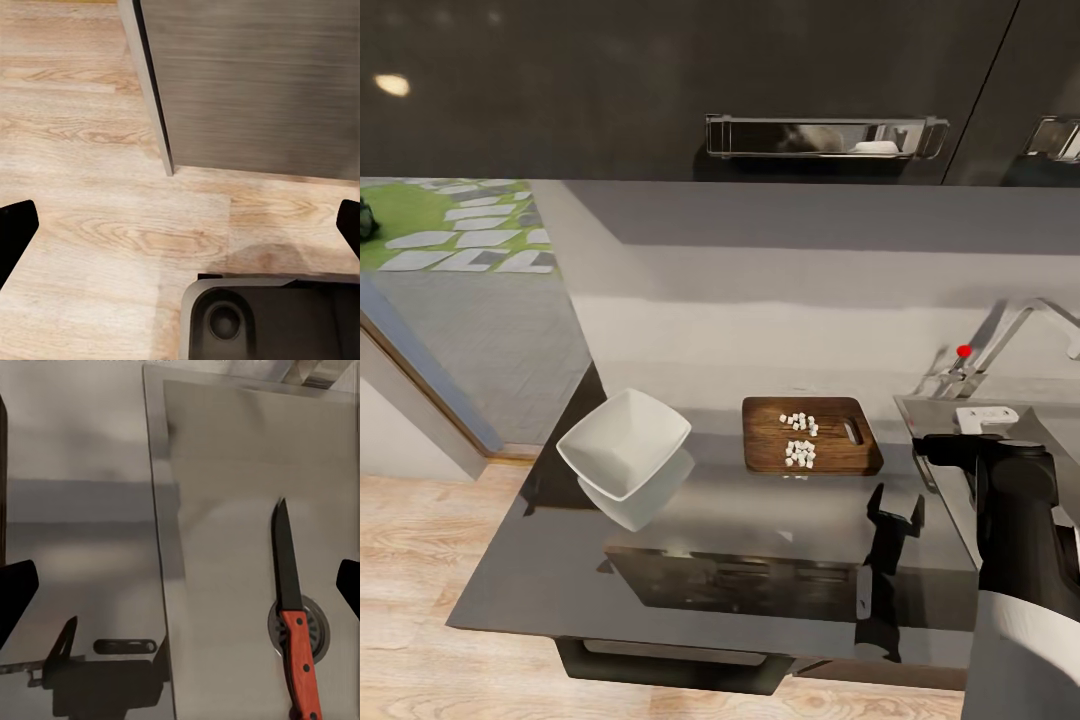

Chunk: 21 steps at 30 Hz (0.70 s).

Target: In the kitchen, take the Vidalia onion out of the sink, dice it on the chopping board with the paring knife, put the diced onion into the bowl on the countertop, then place both the paring knife and the chopping board into the sink.

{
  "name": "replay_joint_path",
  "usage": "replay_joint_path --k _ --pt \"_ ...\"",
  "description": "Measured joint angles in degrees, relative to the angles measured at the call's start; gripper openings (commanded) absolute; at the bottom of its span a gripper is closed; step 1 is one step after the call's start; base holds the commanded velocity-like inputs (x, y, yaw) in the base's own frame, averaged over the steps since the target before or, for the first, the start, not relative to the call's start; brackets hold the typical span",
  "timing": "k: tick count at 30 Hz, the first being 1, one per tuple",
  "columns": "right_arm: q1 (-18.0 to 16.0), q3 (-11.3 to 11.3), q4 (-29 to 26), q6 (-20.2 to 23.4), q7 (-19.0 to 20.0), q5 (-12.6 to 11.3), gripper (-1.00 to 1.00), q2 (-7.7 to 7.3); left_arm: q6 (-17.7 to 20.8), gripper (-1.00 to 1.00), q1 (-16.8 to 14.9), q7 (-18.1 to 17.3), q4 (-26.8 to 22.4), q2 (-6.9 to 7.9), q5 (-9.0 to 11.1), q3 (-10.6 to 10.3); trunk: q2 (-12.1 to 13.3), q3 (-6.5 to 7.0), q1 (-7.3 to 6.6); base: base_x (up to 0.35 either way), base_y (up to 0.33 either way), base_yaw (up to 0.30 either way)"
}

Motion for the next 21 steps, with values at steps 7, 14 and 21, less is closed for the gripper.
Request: replay_joint_path --k 7,14,21 --pt "0.0 0.06 -0.6 0.01 0.0 0.04 1.0 -1.05 0.0 1.0 0.0 0.0 0.0 -0.03 0.0 0.0 0.0 0.0 0.0 0.0 0.0 0.0" --pt "0.0 0.06 -0.82 0.06 0.0 0.03 1.0 -1.94 0.0 1.0 0.0 -0.02 0.0 -0.01 0.0 0.0 0.0 0.0 0.0 0.0 0.0 0.0" --pt "0.0 0.06 -0.84 0.06 0.0 0.02 1.0 -2.02 0.0 1.0 0.0 -0.01 0.0 -0.03 0.0 0.0 0.0 0.0 0.0 0.0 0.0 0.0"
